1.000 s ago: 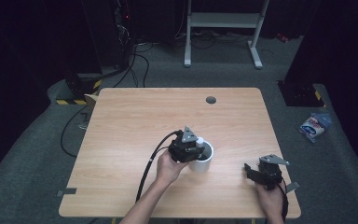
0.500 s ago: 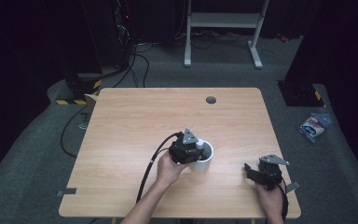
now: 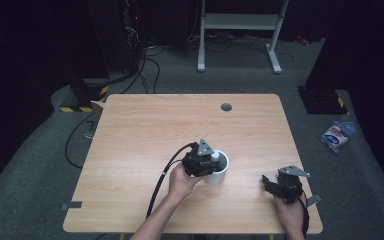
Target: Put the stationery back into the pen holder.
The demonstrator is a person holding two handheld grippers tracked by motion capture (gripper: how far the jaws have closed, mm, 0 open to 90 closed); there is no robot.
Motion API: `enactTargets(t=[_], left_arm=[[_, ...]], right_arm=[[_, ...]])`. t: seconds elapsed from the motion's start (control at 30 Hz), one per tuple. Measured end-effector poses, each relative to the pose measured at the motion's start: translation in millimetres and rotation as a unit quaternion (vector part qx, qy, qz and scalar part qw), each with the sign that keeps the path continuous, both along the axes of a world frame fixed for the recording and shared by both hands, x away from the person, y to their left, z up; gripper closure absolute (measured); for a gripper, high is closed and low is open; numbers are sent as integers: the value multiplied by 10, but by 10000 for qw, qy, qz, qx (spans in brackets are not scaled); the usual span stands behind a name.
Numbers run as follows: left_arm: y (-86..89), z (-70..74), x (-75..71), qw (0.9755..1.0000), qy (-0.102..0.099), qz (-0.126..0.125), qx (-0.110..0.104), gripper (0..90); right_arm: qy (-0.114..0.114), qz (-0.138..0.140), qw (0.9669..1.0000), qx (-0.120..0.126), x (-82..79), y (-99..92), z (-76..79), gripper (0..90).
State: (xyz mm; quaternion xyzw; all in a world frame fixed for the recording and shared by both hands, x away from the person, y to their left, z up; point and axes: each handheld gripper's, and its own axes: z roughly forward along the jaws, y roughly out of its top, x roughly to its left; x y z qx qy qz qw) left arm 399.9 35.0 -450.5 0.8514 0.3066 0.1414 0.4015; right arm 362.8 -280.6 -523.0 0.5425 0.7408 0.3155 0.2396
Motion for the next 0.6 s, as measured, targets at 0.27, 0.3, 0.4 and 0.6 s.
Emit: enactTargets(t=[0.27,0.3,0.4,0.6], left_arm=[[13,14,-11,10000,-46,2,6,631],[13,15,-11,10000,-40,0,6,631],[13,19,-18,10000,-55,21,-18,620],[52,64,-27,9999,-97,32,-139,615]], right_arm=[[1,1,10000,0,0,0,0,324],[0,0,10000,0,0,0,0,324],[1,0,10000,1,0,0,0,324],[0,3,10000,-1,0,0,0,323]])
